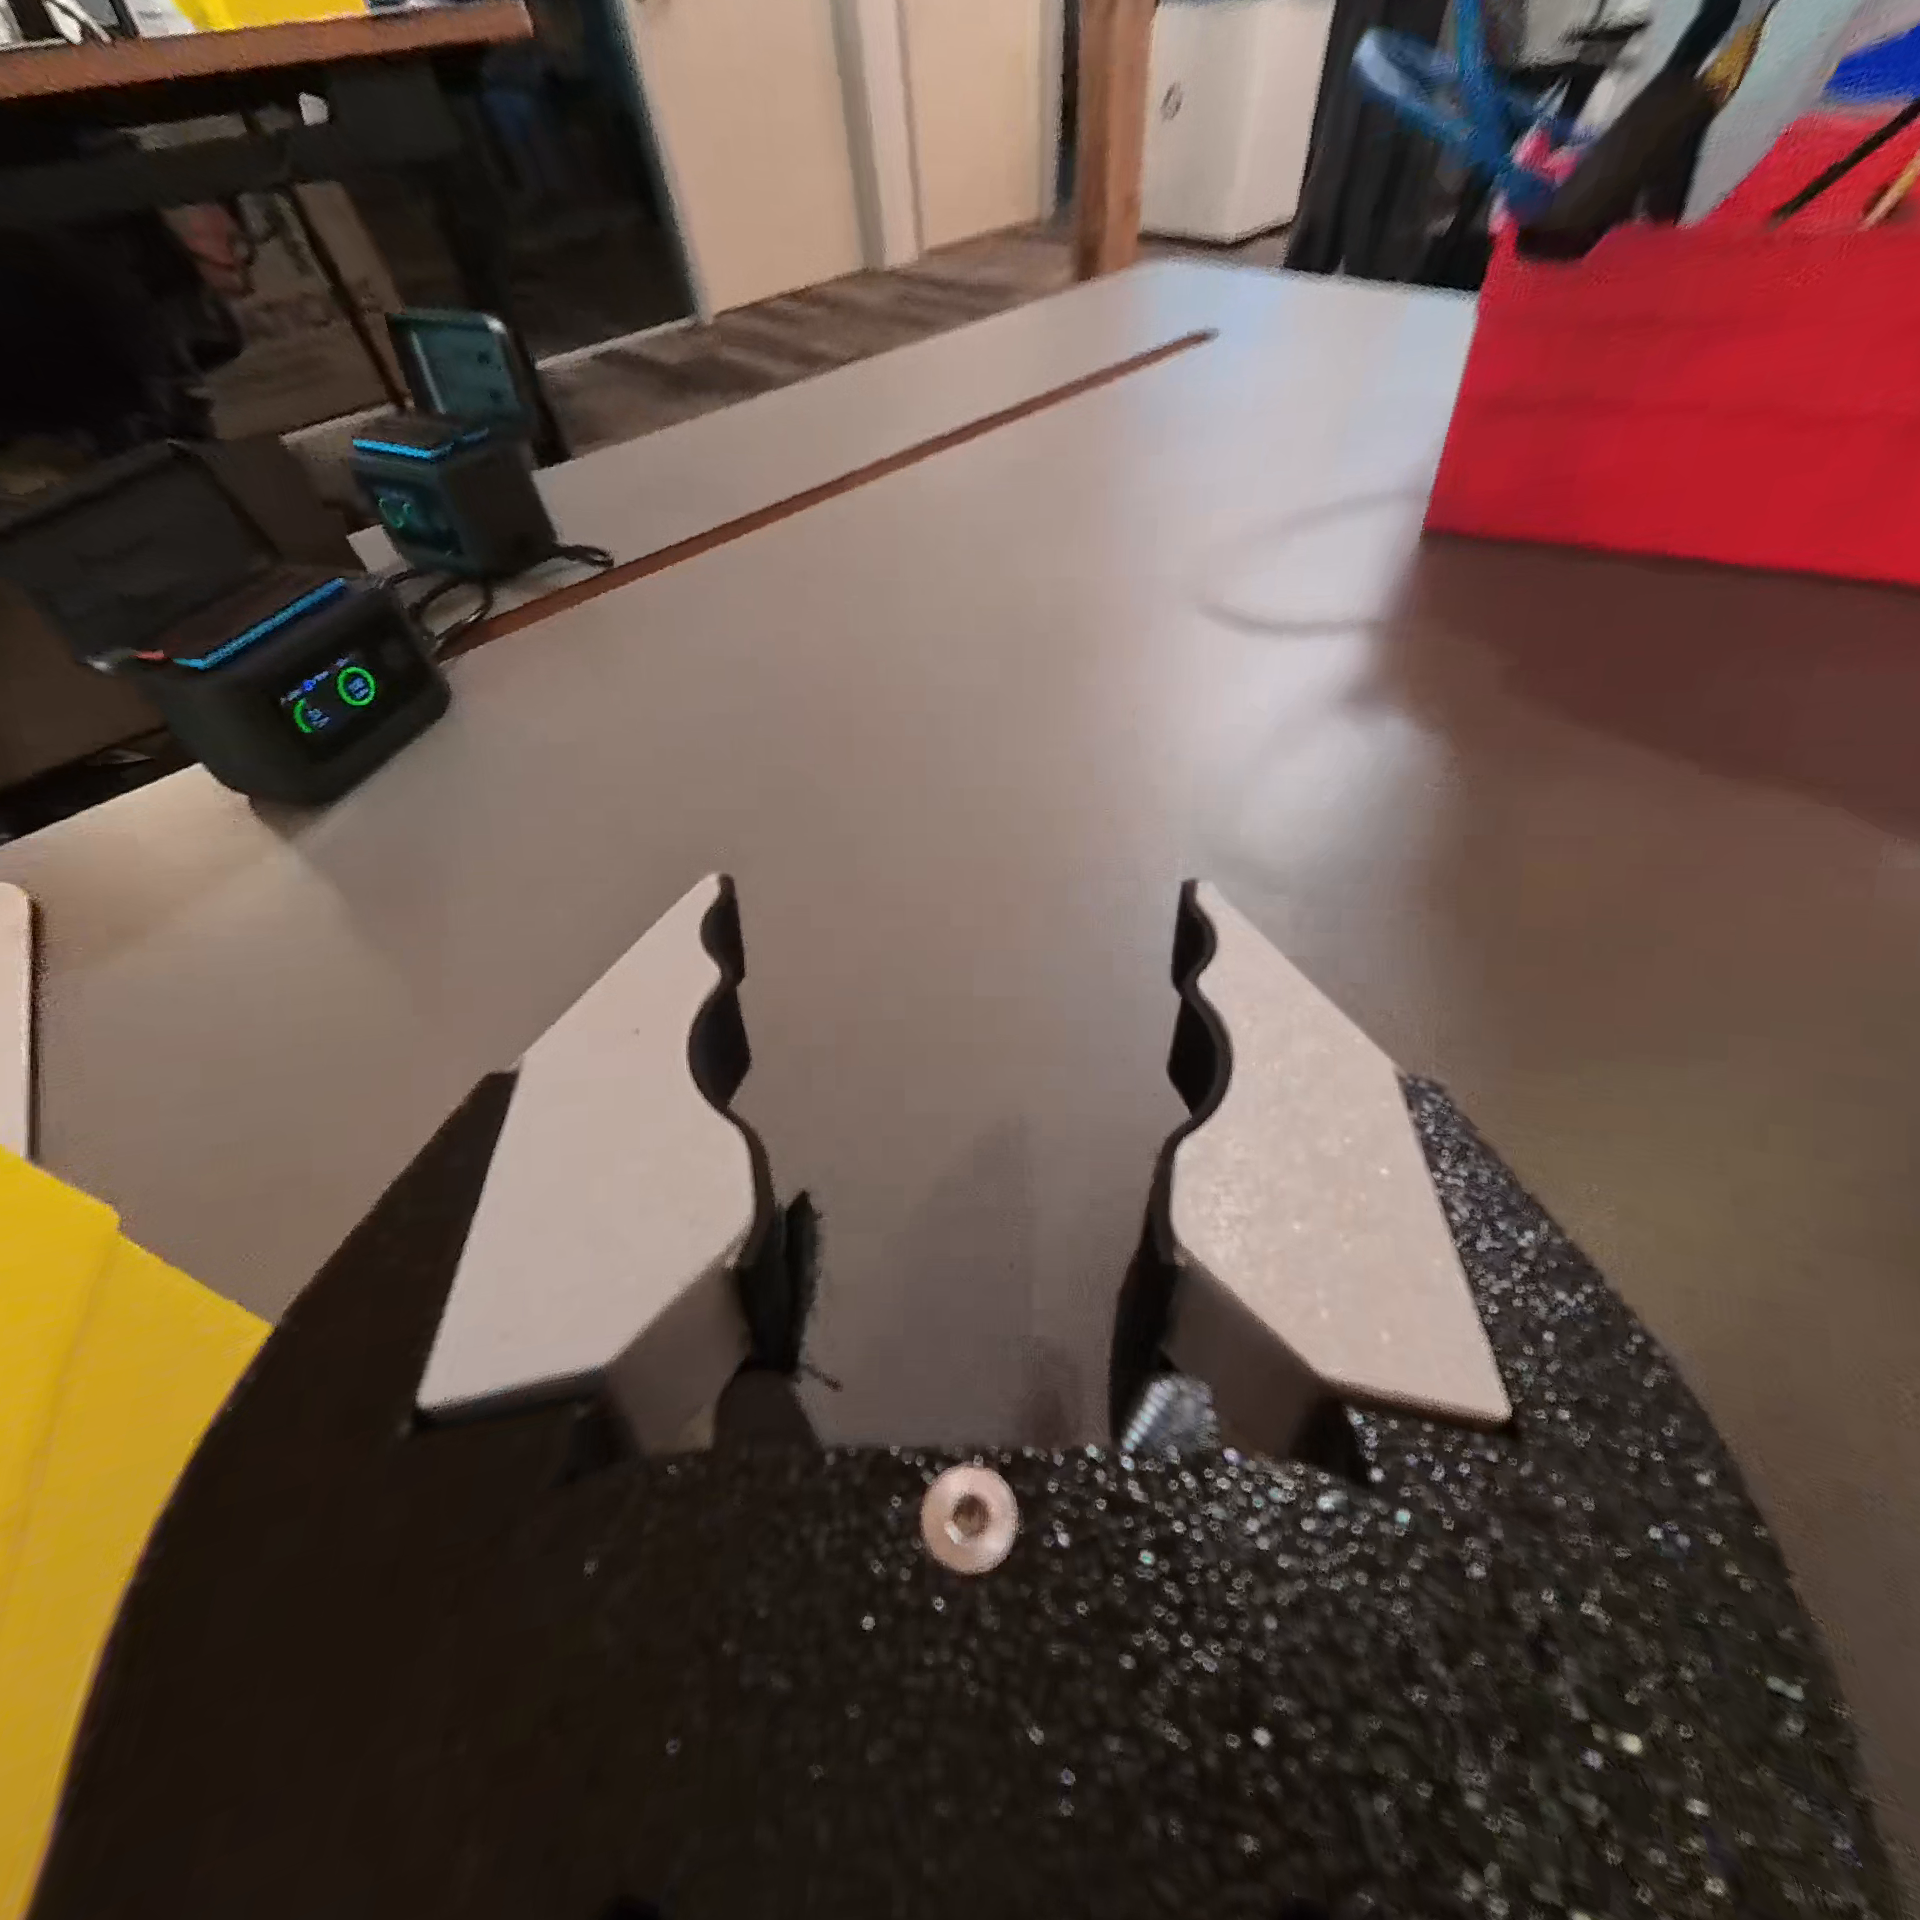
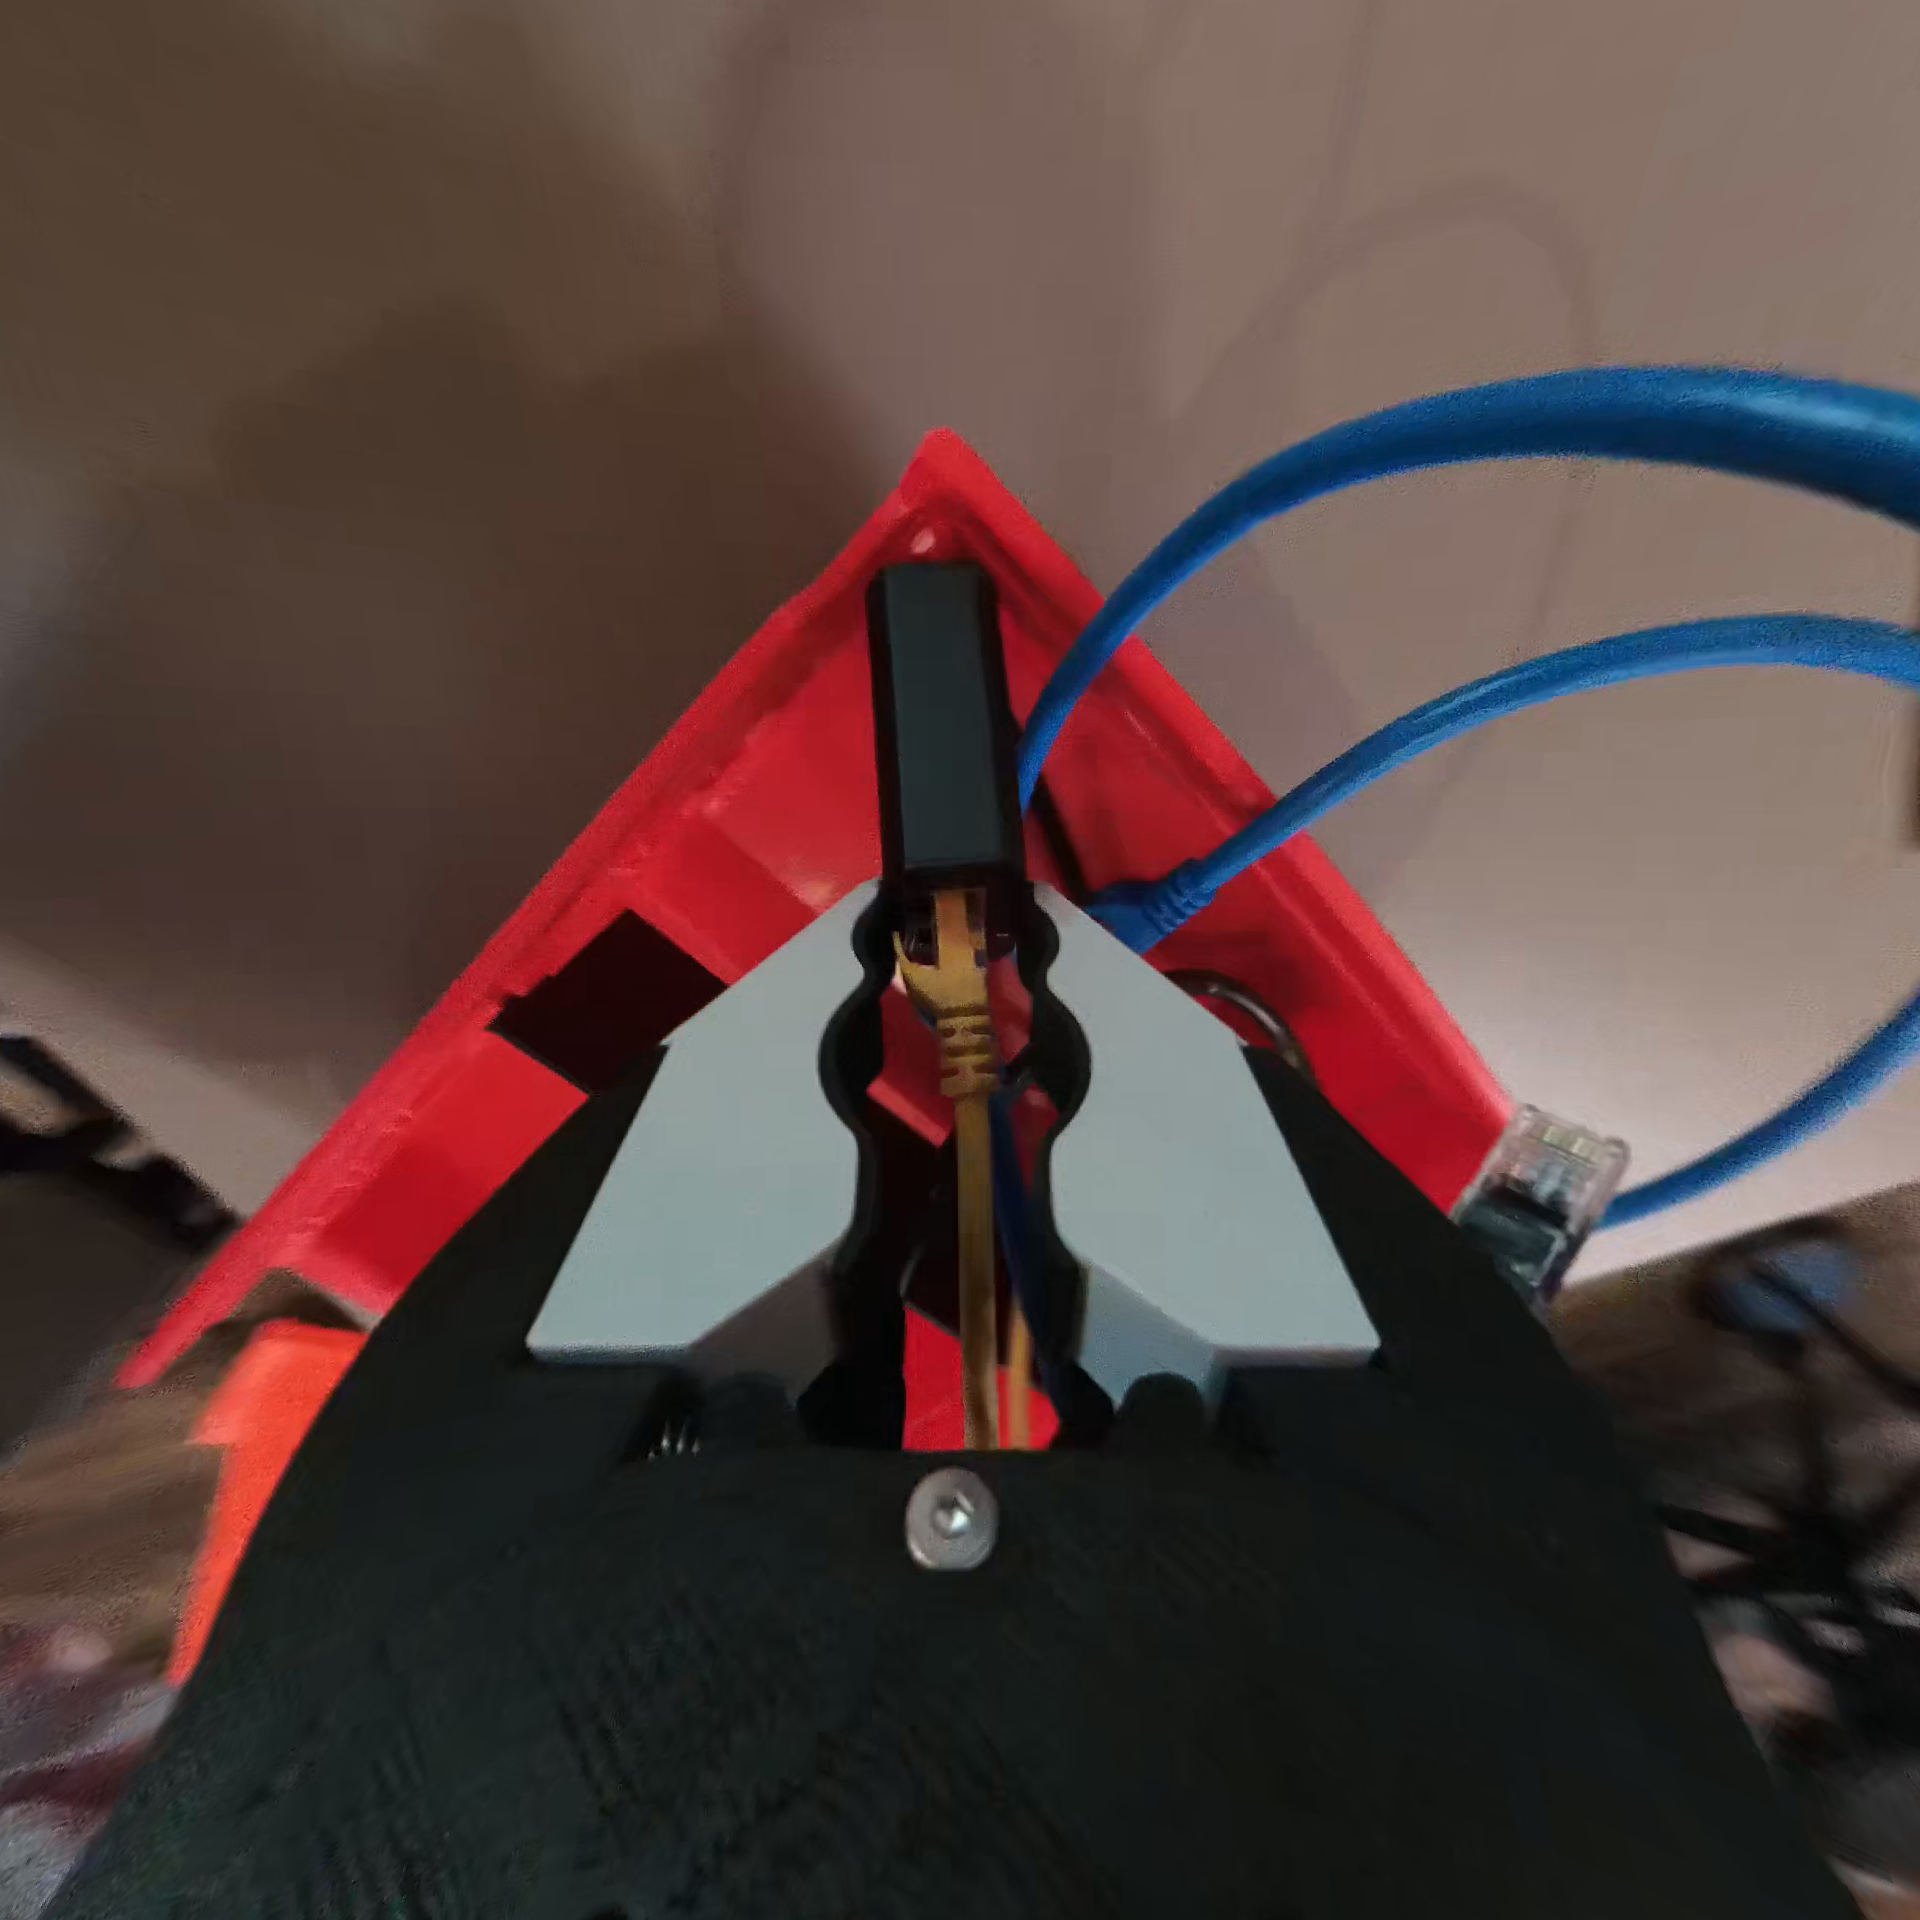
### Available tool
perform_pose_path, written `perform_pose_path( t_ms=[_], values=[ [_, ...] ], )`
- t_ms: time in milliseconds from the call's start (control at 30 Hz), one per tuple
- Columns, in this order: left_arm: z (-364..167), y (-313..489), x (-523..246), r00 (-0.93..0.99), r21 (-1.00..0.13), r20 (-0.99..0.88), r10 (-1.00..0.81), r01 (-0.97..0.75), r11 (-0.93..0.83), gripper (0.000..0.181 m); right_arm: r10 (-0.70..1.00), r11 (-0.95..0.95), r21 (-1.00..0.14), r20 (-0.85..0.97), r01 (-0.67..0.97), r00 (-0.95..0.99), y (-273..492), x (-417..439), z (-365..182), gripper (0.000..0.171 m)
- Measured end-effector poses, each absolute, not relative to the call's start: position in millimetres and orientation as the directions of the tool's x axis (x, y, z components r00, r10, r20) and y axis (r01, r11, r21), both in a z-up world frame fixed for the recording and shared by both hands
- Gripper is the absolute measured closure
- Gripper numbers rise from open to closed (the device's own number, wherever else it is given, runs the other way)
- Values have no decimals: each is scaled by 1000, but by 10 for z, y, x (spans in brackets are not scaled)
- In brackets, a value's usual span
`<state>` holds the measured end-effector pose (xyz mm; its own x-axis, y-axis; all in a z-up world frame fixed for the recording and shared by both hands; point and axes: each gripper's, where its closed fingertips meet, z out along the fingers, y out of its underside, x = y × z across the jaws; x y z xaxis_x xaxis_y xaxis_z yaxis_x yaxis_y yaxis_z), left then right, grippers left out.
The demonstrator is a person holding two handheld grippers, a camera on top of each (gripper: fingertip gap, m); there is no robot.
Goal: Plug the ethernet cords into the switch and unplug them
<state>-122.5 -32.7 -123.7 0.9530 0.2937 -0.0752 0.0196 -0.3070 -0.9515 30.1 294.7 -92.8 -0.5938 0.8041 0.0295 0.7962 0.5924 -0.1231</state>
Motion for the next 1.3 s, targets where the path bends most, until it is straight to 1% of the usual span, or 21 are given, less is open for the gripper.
perform_pose_path(
  t_ms=[67,133,200,267,367,433,533,633,800,933,1000,1067,1133,1167,1233,1300],
  values=[
    [-1306,-317,-1218,947,-934,-115,300,0,-357,98,862,493,-118,-70,862,-502,2940,343,-952,148],
    [-1340,-316,-1216,944,-925,-130,304,-6,-380,96,885,442,-105,-107,891,-452,2944,384,-964,146],
    [-1360,-319,-1224,944,-921,-122,307,7,-388,93,900,426,-46,-75,903,-429,3000,468,-958,141],
    [-1362,-324,-1235,945,-923,-104,310,24,-384,91,908,418,-8,-15,908,-418,3032,537,-910,128],
    [-1355,-332,-1243,947,-926,-83,311,42,-375,89,899,433,-21,84,901,-430,2992,592,-777,117],
    [-1356,-334,-1245,947,-927,-78,311,46,-373,88,893,442,-70,135,894,-430,2897,620,-658,111],
    [-1361,-329,-1242,948,-925,-82,309,43,-377,88,885,466,-203,136,862,-446,2614,691,-471,109],
    [-1375,-311,-1226,948,-921,-99,301,27,-389,87,888,436,-329,6,838,-460,2291,854,-364,109],
    [-1373,-284,-1189,952,-920,-117,284,4,-392,87,902,378,-444,-19,813,-430,2324,930,-374,108],
    [-1305,-288,-1132,957,-934,-126,260,-26,-357,87,837,322,-610,-175,724,-519,1846,1007,-192,108],
    [-1248,-301,-1105,958,-944,-132,254,-44,-327,85,791,305,-703,-190,643,-582,1594,1094,-17,106],
    [-1193,-314,-1076,959,-950,-141,247,-61,-306,82,773,287,-793,-140,538,-619,1433,1183,187,102],
    [-1097,-343,-1040,955,-951,-167,245,-90,-296,78,804,290,-862,-16,416,-594,1421,1261,383,97],
    [-1009,-369,-1007,952,-950,-184,245,-109,-291,76,842,305,-882,73,360,-534,1510,1285,469,93],
    [-781,-463,-926,940,-948,-225,257,-150,-281,75,908,360,-889,266,282,-323,1871,1370,605,87],
    [-580,-622,-889,919,-938,-264,292,-174,-299,73,922,387,-879,379,280,-84,2341,1567,655,88]
  ],
)
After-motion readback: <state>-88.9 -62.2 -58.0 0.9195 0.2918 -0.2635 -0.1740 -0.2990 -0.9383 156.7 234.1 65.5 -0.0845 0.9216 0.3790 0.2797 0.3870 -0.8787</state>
